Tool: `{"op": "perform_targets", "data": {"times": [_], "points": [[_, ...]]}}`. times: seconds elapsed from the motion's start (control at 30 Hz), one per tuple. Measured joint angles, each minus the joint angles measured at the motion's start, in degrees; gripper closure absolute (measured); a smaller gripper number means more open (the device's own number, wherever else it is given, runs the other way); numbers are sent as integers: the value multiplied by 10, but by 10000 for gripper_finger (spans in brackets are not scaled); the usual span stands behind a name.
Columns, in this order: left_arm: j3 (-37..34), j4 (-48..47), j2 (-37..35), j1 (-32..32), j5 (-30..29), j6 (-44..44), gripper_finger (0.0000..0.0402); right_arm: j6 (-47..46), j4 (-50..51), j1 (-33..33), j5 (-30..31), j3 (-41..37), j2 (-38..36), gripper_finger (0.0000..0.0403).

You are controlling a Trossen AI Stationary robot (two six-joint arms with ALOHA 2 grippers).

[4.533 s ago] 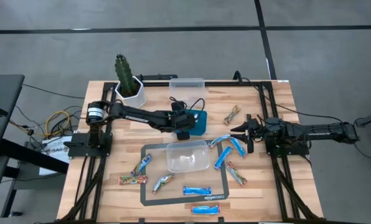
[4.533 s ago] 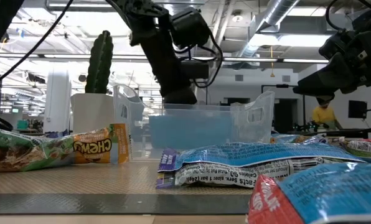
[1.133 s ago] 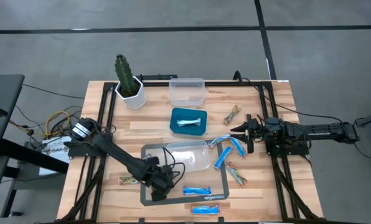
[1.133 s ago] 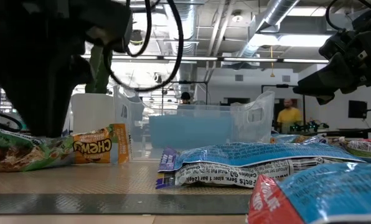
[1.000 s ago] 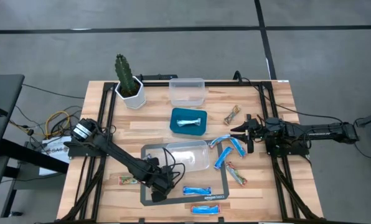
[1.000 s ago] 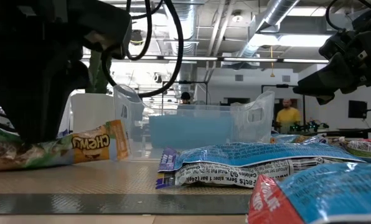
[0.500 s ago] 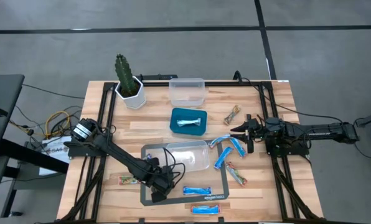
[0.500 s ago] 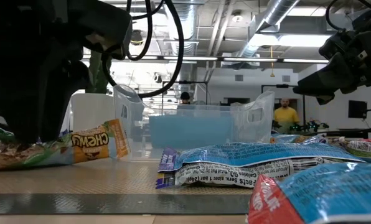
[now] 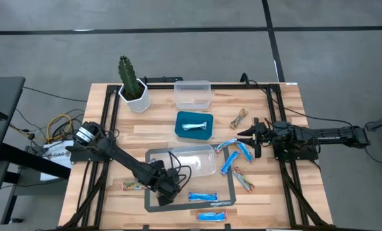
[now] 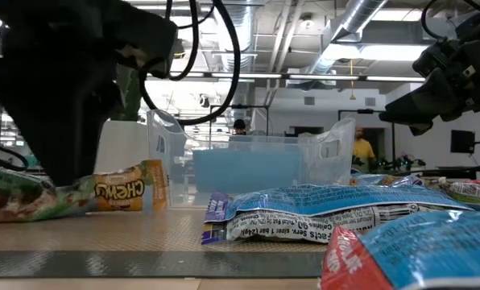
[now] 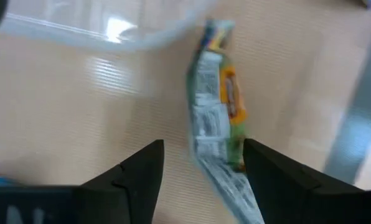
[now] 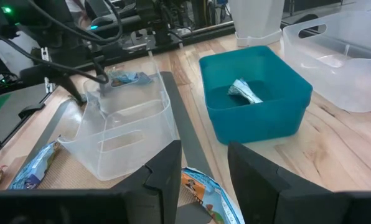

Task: Pick and place Granola Bars by type
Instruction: Put the yellow granola bar into the blue bin

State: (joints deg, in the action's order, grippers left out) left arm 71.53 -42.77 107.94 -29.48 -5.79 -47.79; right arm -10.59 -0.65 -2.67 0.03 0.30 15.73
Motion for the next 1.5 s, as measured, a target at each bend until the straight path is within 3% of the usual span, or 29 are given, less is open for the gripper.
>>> {"op": "perform_targets", "data": {"times": [0.7,1.17,1.5], "points": [[0,28,26,9,37,31,204,0,0,0,0,0,0,278],[0,29,26,9,47,37,339,0,0,0,0,0,0,278],[-1,24,5,6,45,37,350,0,0,0,0,0,0,278]]}}
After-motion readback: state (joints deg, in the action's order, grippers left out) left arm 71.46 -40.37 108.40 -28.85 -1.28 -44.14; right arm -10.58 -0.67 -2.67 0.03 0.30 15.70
